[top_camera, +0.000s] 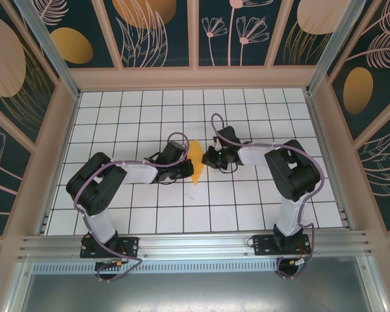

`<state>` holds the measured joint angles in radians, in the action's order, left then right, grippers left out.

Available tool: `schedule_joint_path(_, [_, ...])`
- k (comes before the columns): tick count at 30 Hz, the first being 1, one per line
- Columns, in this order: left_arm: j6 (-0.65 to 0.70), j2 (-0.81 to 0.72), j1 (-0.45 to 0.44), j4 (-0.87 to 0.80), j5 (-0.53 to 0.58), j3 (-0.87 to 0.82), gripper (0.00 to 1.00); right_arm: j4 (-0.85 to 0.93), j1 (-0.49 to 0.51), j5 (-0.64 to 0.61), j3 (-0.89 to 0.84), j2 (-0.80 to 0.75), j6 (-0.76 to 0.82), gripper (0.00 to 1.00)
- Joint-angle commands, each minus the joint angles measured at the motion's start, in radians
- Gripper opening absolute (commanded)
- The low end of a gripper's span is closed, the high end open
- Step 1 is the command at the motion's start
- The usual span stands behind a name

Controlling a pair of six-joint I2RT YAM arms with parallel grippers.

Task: Fold a paper plane with a square sheet of paper (pick it up from the middle)
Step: Third fold the triangle at the center of the table.

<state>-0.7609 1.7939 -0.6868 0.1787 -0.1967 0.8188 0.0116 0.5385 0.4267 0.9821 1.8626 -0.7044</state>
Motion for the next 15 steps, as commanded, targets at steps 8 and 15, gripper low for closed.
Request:
schedule_joint_path(8, [0.016, 0.011, 0.003, -0.118, 0.046, -0.030, 0.00, 0.023, -0.032, 0.010, 0.059, -0.001, 0.033, 0.13])
schedule_joint_path(15, [0.015, 0.007, 0.004, -0.114, 0.048, -0.033, 0.00, 0.023, -0.026, 0.002, 0.044, 0.051, 0.028, 0.13])
